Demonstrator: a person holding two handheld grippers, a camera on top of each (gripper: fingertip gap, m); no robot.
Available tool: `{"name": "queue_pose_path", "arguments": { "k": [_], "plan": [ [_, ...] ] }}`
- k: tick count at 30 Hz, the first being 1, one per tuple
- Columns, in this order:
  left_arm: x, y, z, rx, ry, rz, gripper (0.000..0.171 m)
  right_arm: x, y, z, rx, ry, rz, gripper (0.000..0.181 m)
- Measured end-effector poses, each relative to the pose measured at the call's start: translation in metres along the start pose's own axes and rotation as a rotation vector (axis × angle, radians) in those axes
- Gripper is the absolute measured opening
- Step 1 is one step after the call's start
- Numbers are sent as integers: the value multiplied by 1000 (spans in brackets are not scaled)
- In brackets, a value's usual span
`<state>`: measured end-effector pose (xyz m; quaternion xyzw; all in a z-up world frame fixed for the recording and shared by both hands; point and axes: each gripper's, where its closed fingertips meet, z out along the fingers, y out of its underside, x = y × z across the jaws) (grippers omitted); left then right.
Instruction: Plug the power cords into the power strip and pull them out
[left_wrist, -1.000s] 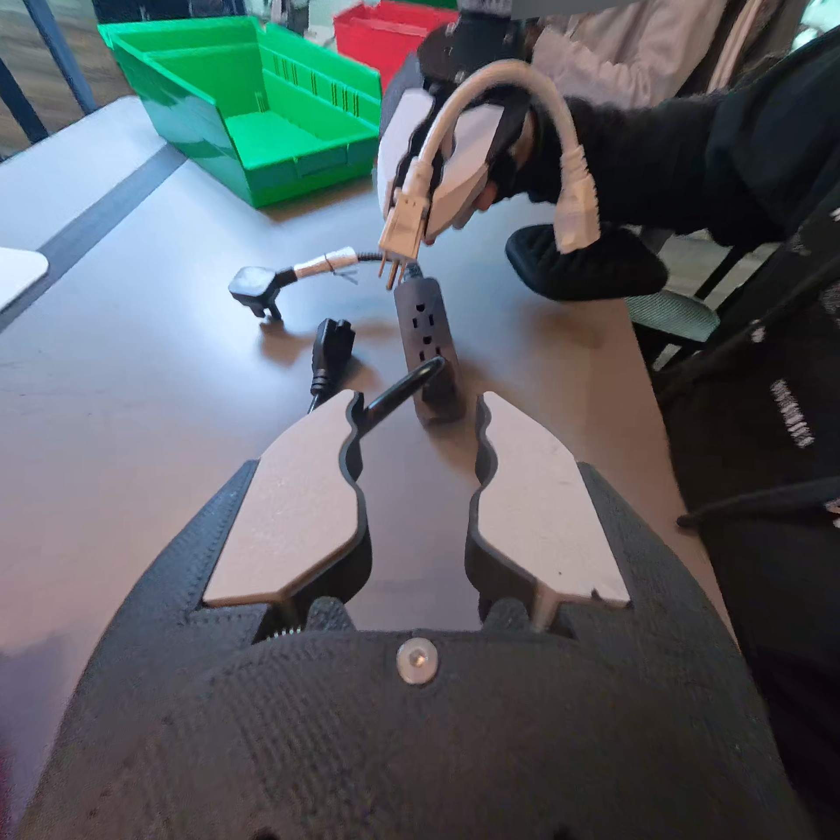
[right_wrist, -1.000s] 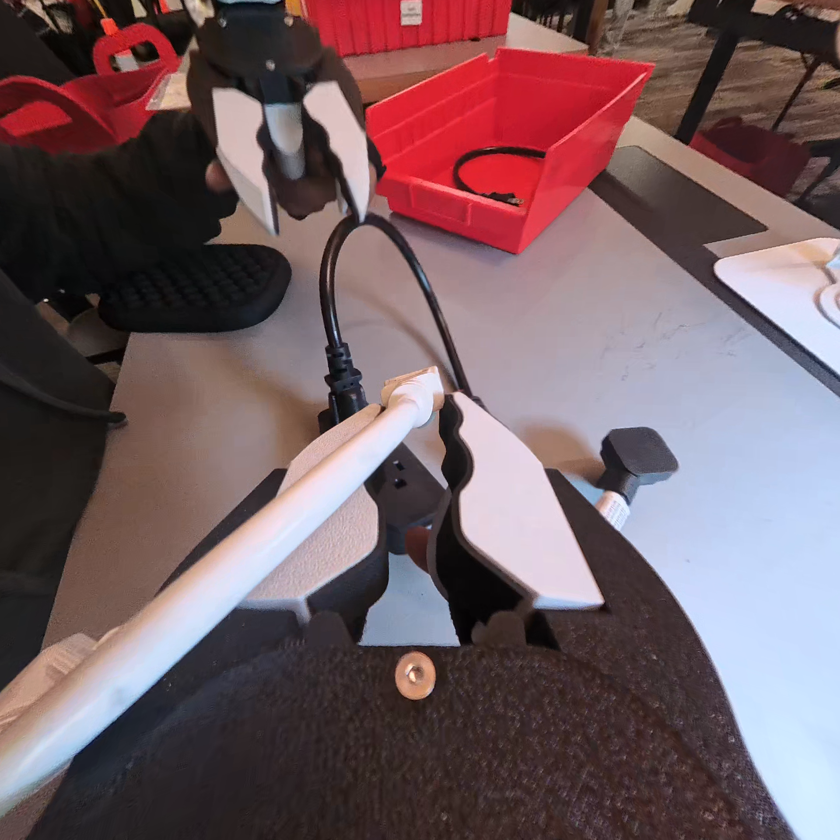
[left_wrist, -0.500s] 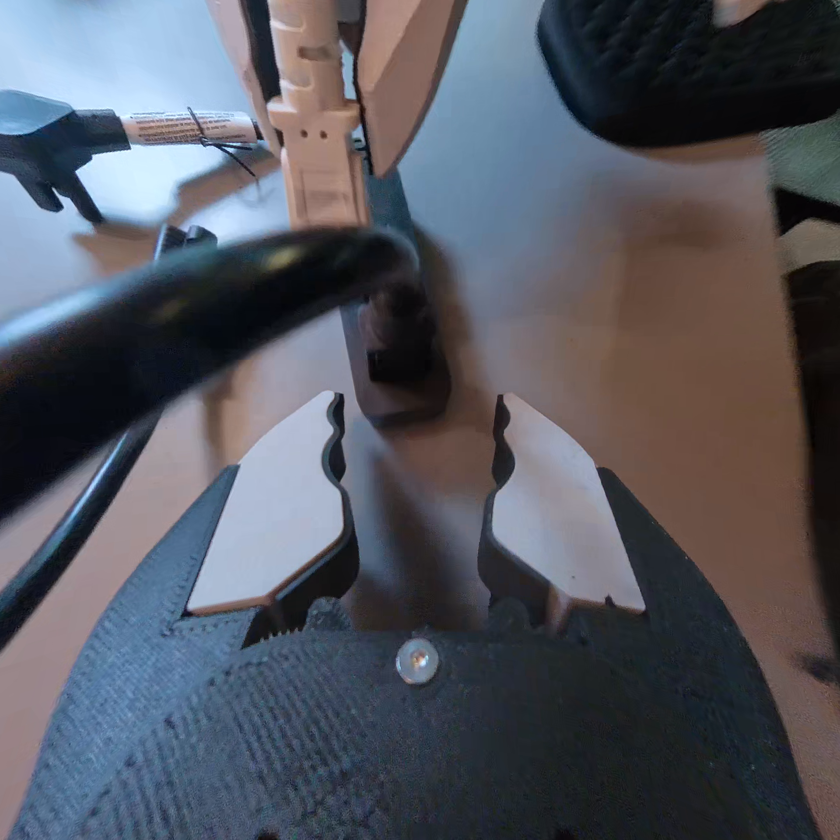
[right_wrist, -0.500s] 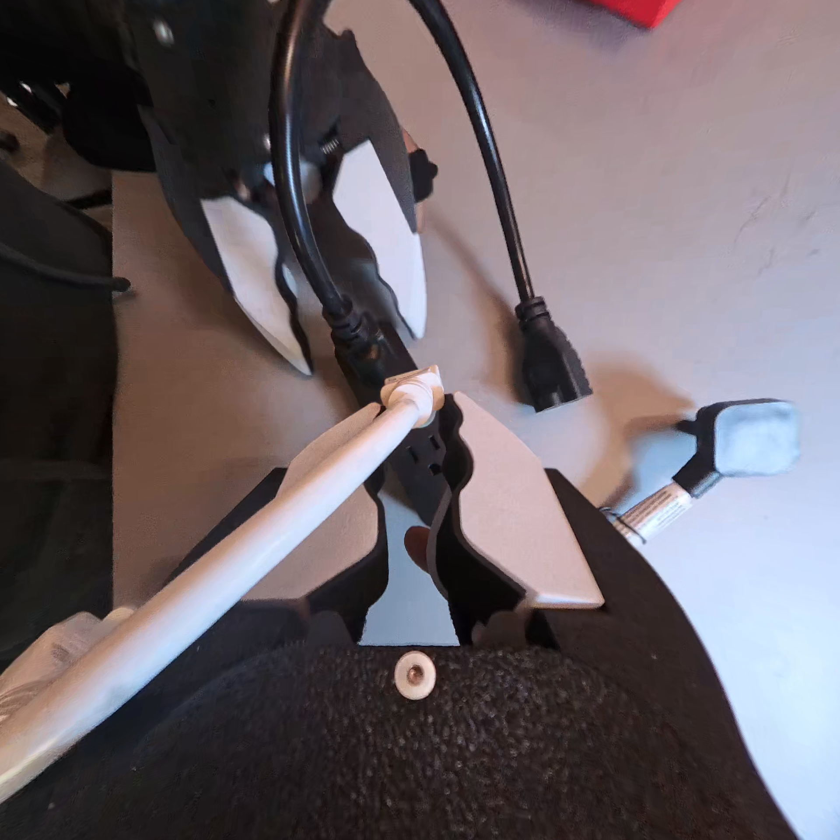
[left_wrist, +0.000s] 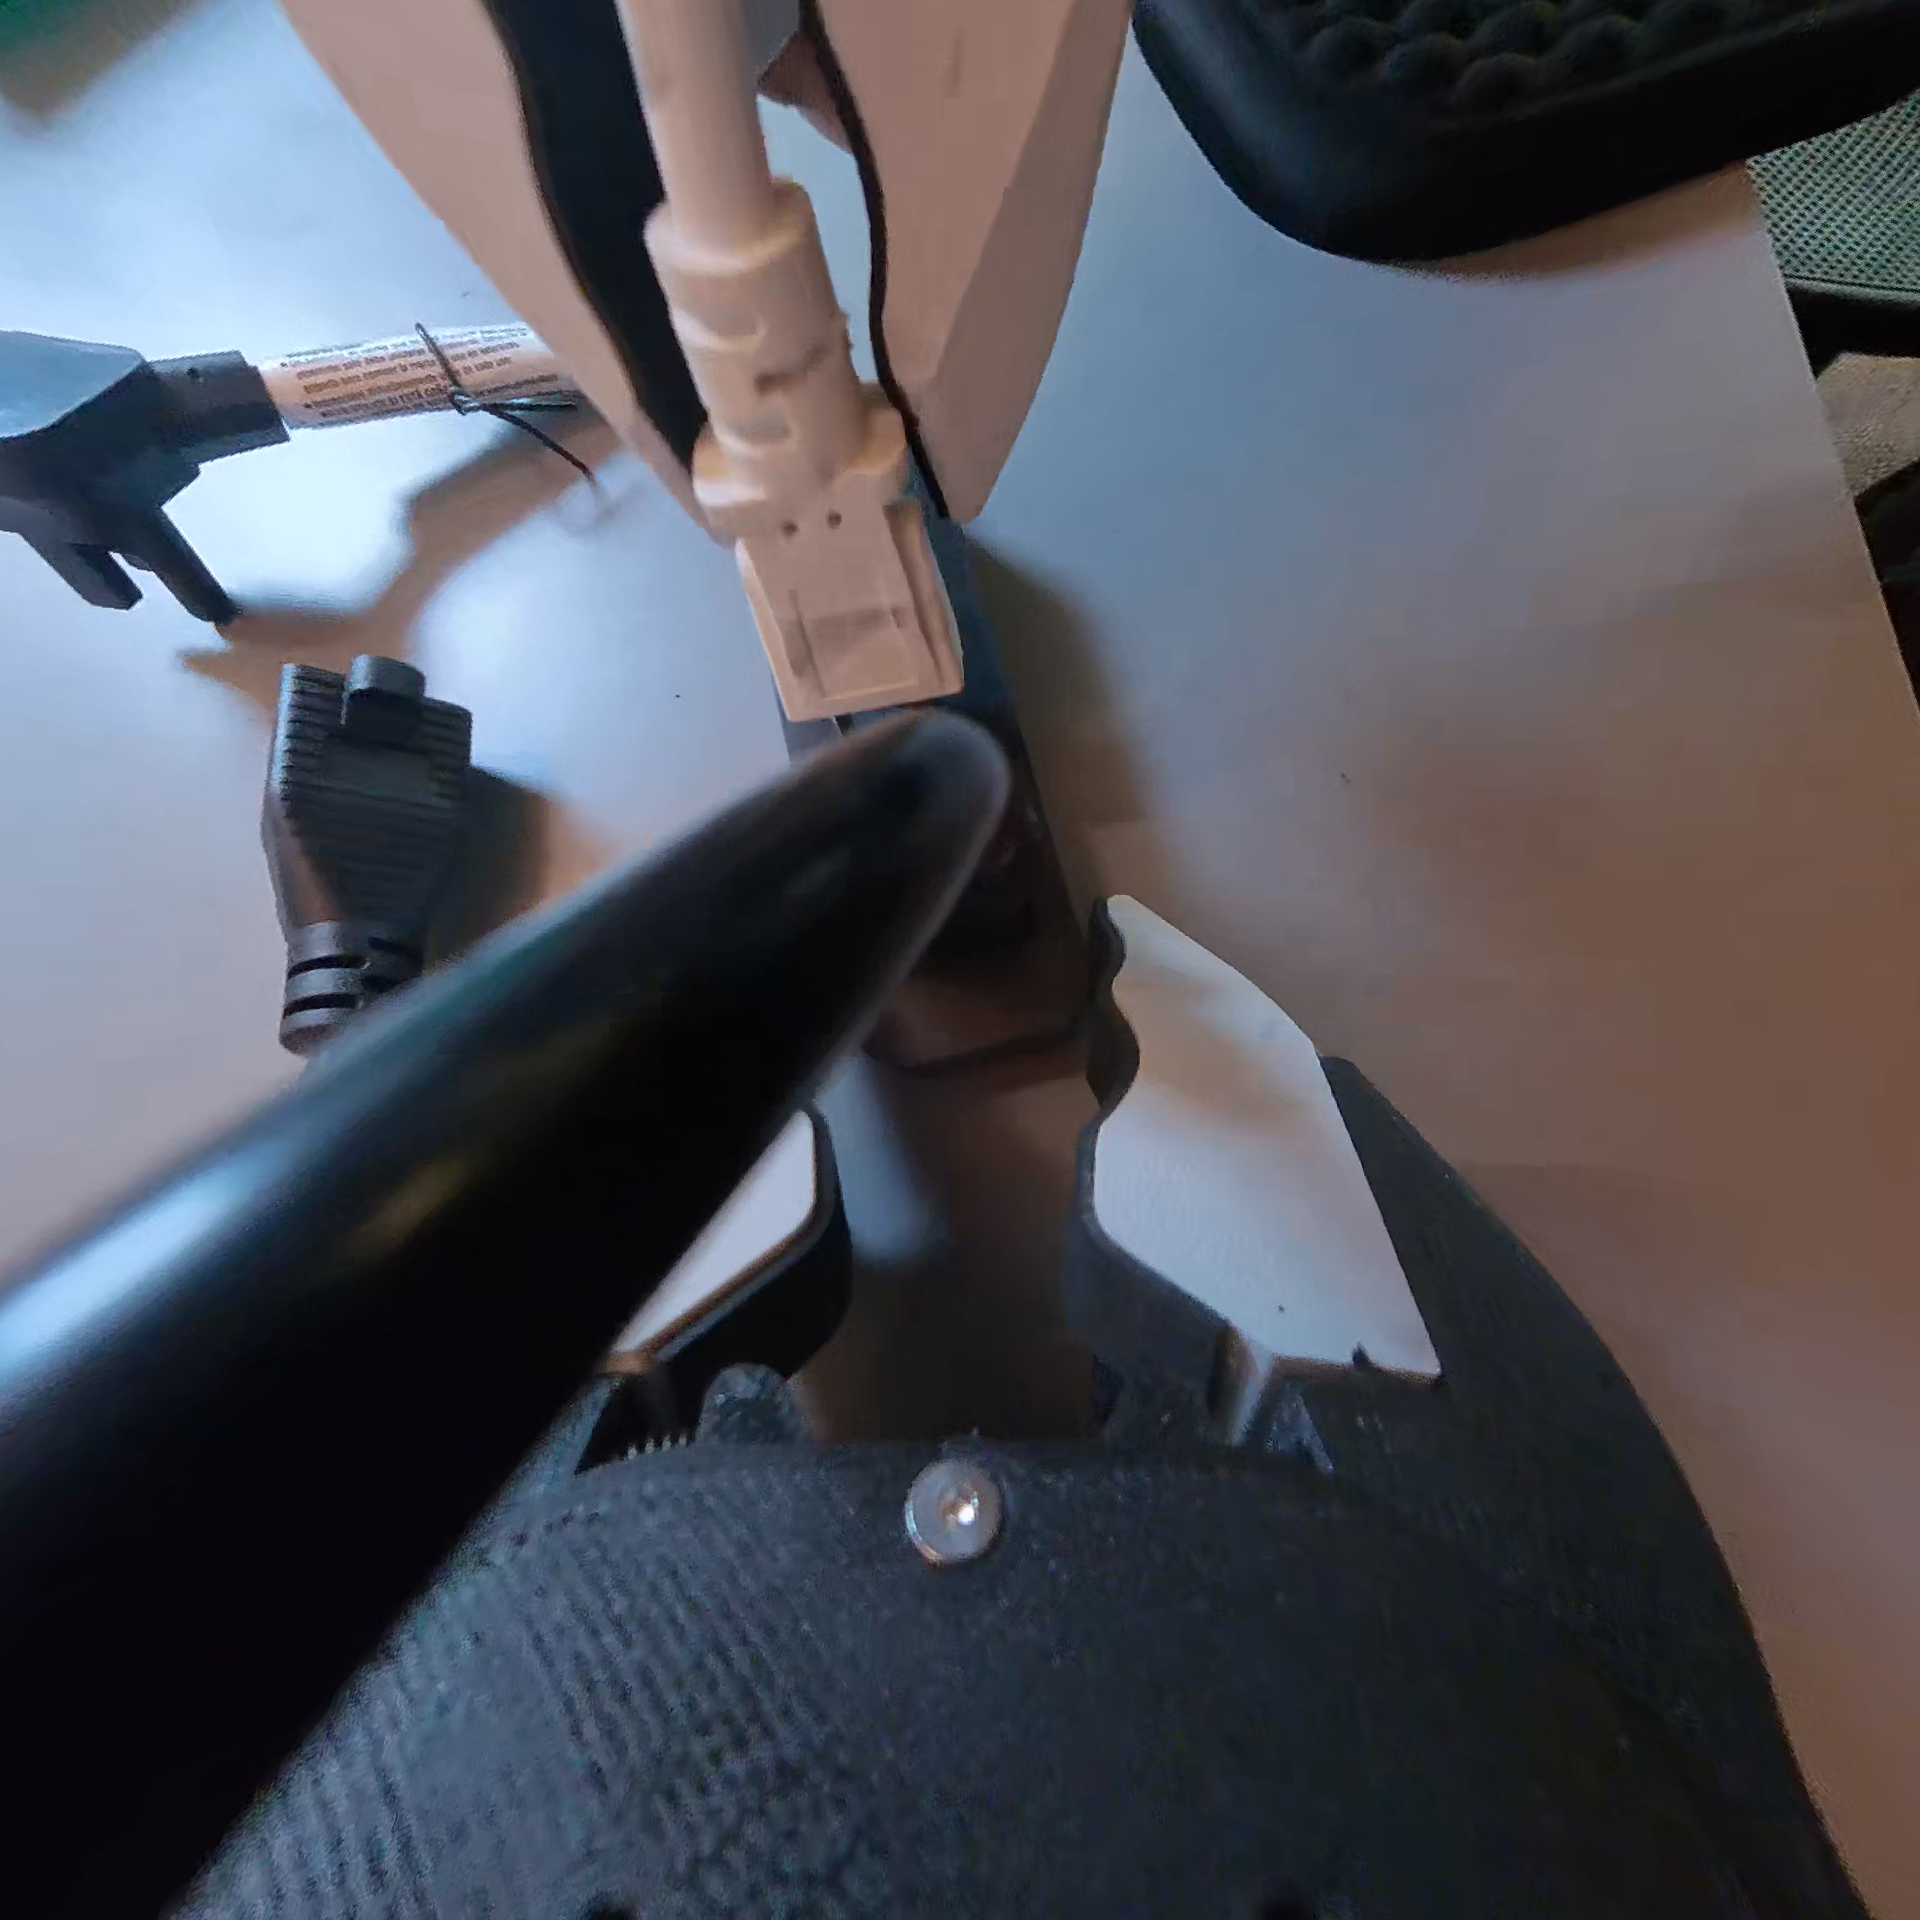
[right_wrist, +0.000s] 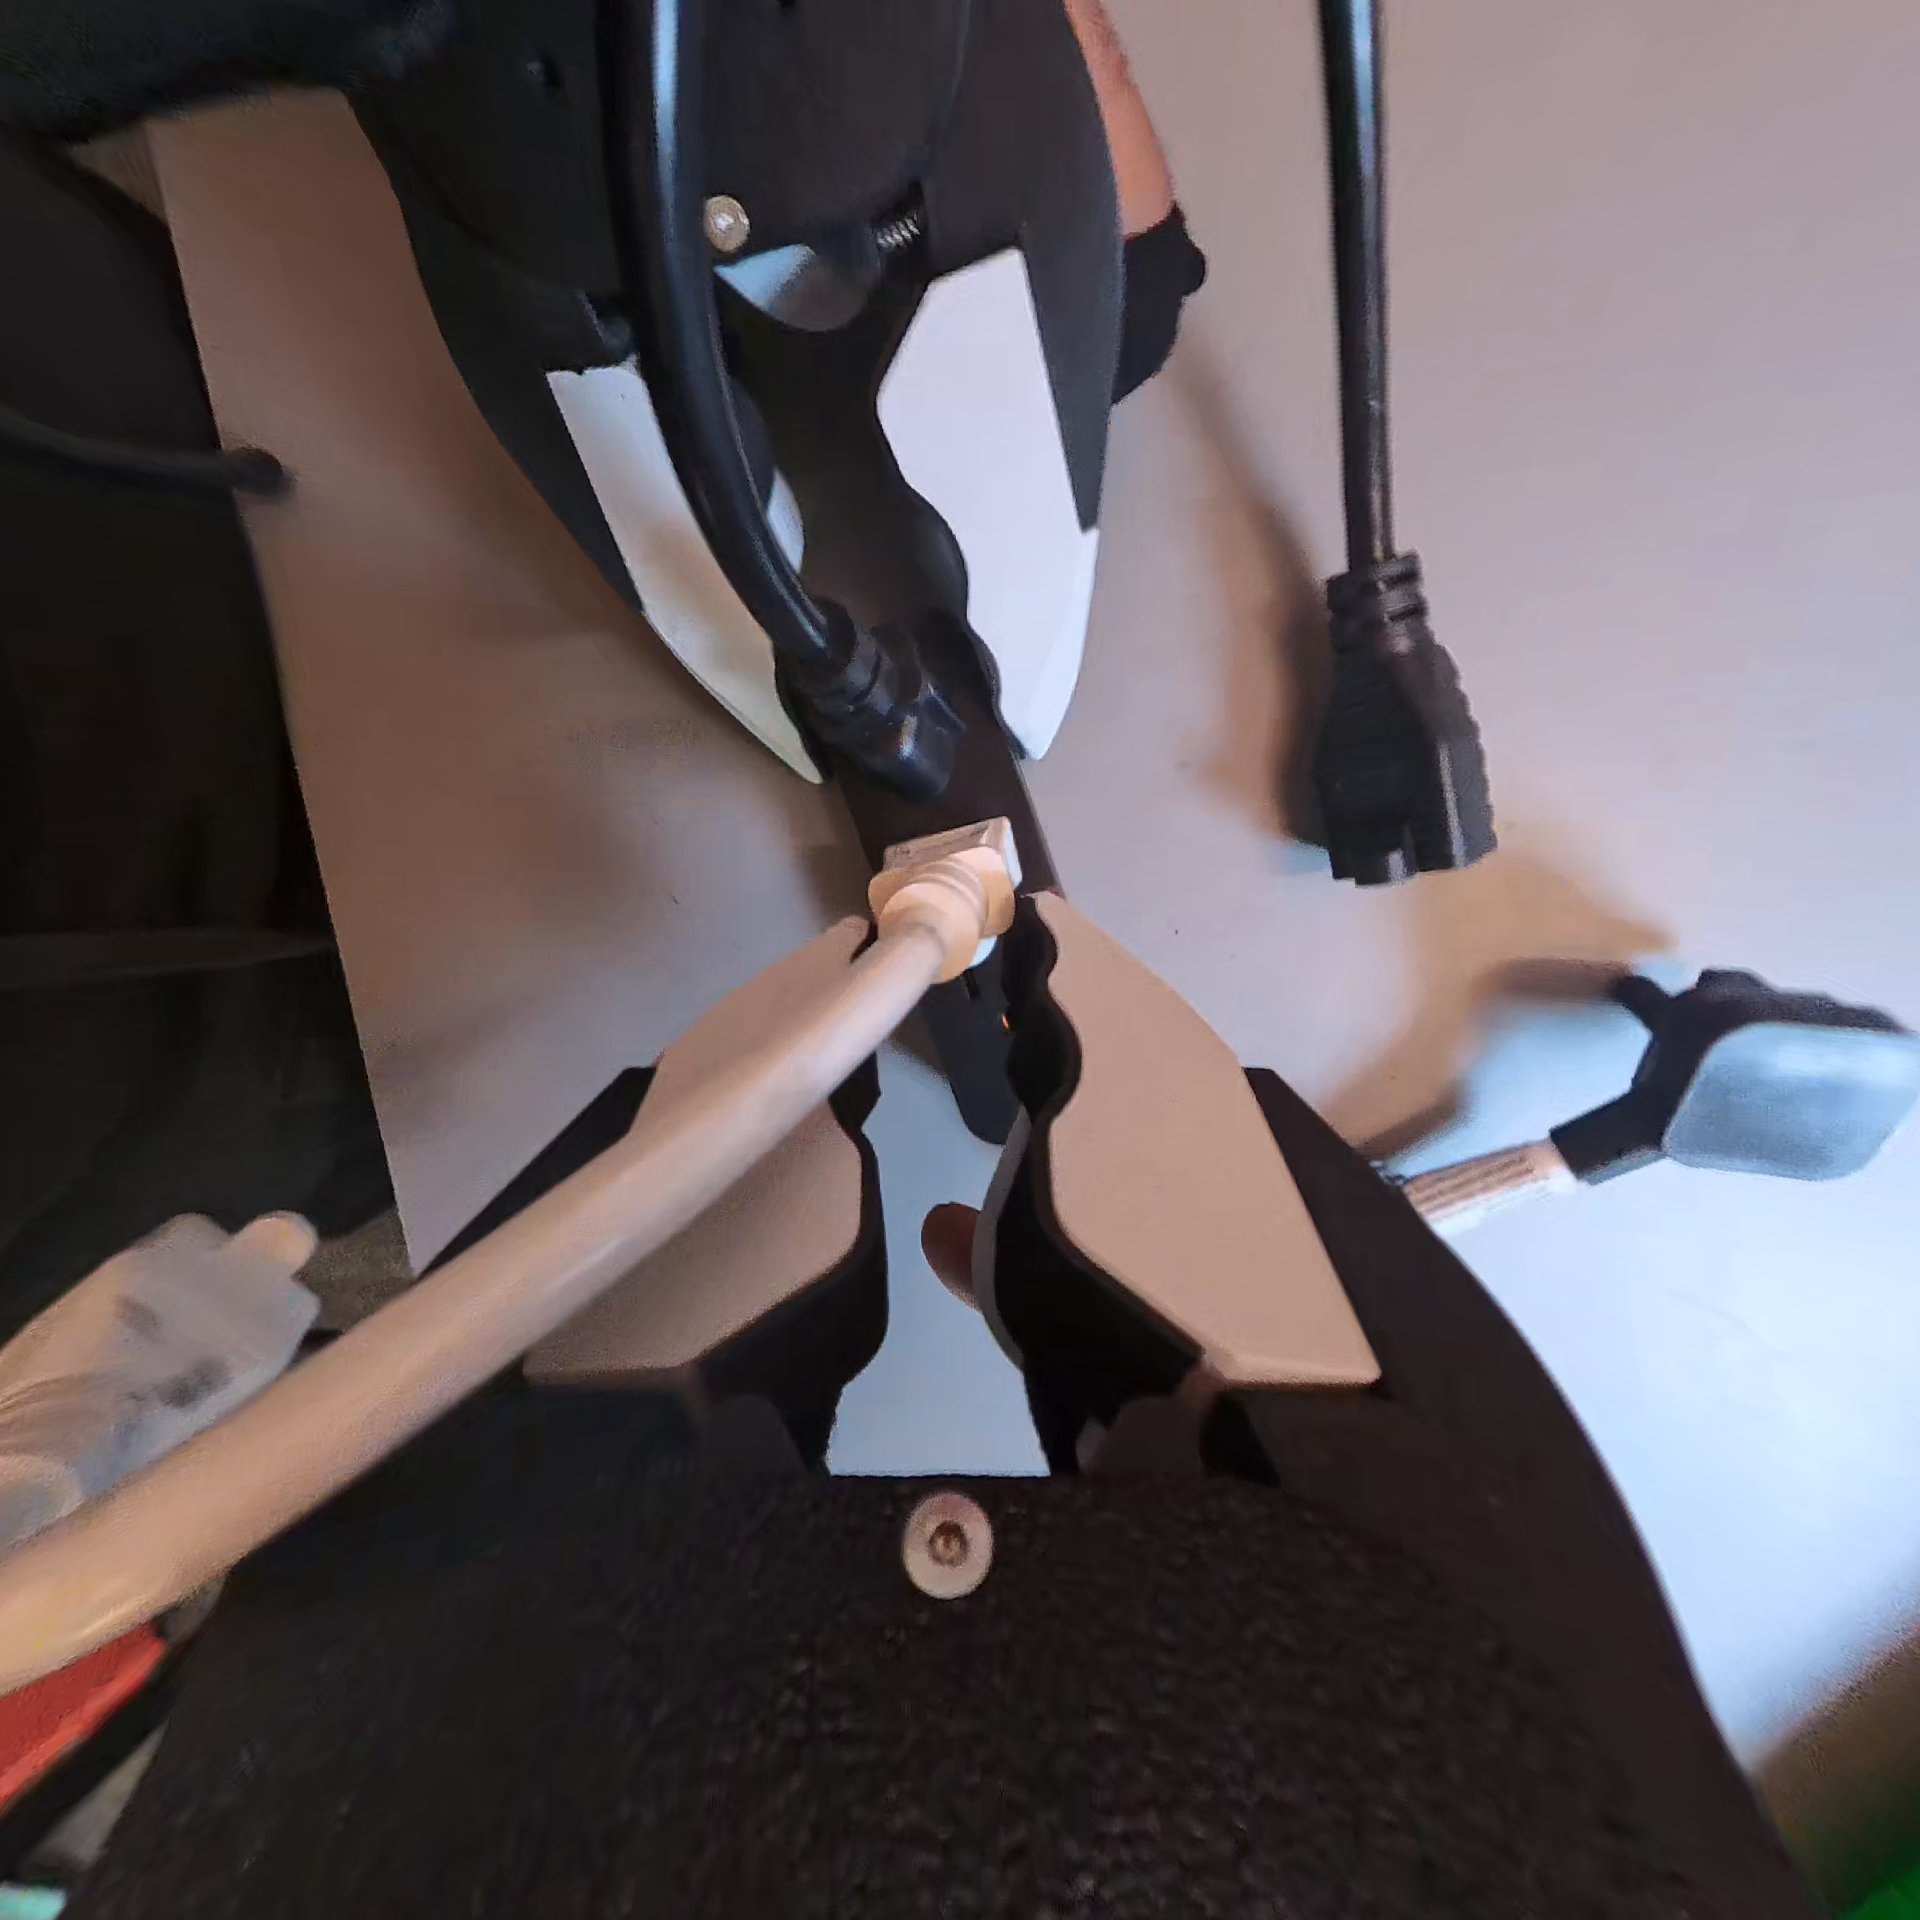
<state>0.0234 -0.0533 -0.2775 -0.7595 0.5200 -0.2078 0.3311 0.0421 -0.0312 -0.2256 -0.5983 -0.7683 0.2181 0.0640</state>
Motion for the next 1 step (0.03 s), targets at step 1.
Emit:
{"name": "queue_pose_path", "arguments": {
  "k": [1],
  "plan": [
    [0,0,0,1,1,-3,48,-2,-1,2,-34,-1,-28,21]
  ]
}}
